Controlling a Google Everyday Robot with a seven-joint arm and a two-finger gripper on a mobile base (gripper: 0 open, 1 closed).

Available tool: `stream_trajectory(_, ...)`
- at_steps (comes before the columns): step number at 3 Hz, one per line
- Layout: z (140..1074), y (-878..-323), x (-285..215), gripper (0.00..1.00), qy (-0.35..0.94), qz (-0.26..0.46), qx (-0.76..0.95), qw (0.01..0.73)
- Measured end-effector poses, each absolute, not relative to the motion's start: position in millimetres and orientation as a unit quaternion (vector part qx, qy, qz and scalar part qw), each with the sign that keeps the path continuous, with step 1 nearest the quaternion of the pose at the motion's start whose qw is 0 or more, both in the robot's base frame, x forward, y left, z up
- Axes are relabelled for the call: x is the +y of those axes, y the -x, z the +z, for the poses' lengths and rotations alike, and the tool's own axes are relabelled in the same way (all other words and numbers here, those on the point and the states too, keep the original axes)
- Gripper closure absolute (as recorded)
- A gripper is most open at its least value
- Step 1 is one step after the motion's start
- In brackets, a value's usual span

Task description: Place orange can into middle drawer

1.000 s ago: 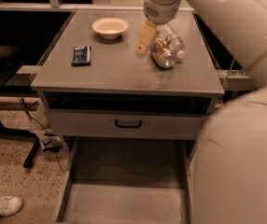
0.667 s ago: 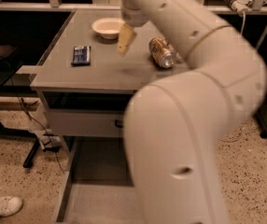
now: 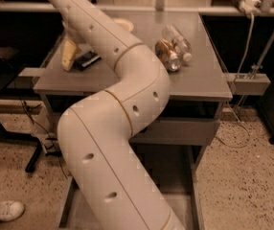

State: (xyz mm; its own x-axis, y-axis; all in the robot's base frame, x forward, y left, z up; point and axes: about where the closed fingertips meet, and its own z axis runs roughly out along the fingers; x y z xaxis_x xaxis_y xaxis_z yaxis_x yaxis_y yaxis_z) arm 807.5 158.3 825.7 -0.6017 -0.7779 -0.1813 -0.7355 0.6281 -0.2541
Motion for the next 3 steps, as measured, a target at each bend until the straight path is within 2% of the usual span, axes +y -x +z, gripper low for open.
stream_trajectory(1, 829.3, -807.3, 157.8, 0.0, 0.424, -0.077, 0.892, 0.138)
stream_trajectory(2, 850.6, -796.6, 79.8, 0.0, 0.431, -0.078, 0.891, 0.121)
stream_trajectory(3, 897.0, -795.8, -2.4, 0.0, 0.427, -0.088, 0.886, 0.16)
